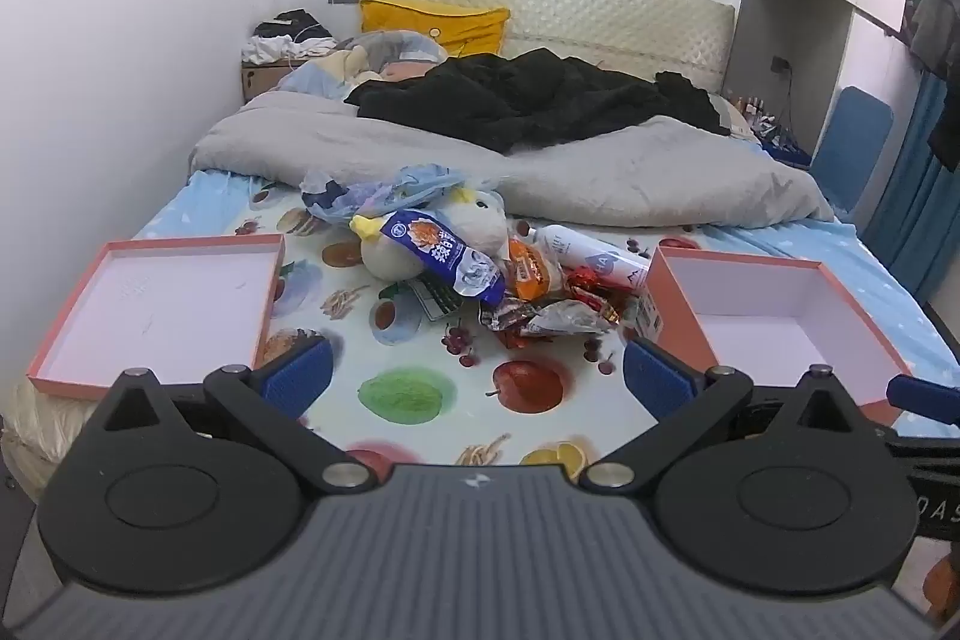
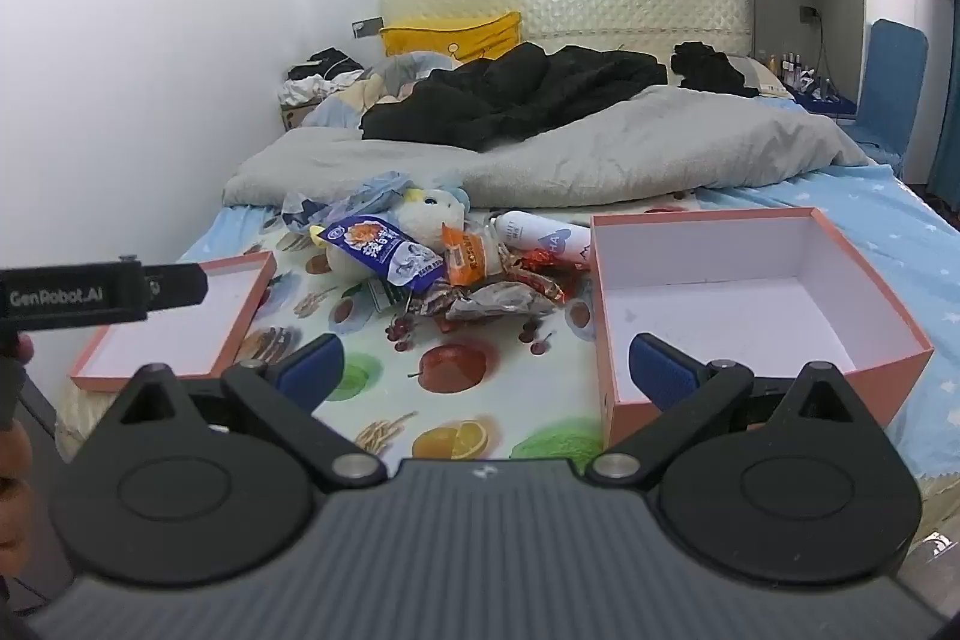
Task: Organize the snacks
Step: 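Move both tools toward the snack pile on the bed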
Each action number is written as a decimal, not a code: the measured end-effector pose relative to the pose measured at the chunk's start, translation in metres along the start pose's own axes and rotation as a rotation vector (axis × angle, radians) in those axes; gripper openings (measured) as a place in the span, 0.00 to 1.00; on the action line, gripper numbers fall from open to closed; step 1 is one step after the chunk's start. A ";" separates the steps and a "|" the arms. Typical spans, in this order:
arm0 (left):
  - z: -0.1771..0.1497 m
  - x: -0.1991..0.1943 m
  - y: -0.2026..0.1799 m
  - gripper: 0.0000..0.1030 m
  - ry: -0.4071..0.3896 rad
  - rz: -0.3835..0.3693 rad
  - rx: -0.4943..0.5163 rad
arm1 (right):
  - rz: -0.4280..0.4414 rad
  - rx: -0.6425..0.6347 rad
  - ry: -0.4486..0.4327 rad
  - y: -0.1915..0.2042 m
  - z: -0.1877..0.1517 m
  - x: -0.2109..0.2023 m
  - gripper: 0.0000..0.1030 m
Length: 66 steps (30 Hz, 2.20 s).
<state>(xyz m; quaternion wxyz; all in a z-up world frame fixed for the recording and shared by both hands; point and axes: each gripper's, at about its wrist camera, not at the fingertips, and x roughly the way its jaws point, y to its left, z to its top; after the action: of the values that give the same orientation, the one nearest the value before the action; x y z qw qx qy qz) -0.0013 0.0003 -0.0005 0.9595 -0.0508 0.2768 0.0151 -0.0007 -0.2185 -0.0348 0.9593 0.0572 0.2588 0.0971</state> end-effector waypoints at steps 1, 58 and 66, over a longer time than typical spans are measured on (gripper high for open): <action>0.000 0.000 0.001 1.00 0.001 0.001 -0.001 | 0.001 0.000 0.005 0.000 0.000 0.000 1.00; -0.004 0.008 -0.008 1.00 0.047 -0.011 0.049 | 0.008 0.110 -0.012 -0.020 -0.001 -0.008 1.00; -0.004 0.011 -0.009 1.00 0.053 -0.011 0.047 | -0.009 0.137 -0.011 -0.028 -0.002 -0.007 1.00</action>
<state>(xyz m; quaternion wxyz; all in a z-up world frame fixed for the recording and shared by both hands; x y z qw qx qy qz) 0.0065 -0.0087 -0.0092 0.9529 -0.0302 0.3019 0.0019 -0.0038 -0.2471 -0.0379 0.9549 0.1220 0.2600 0.0747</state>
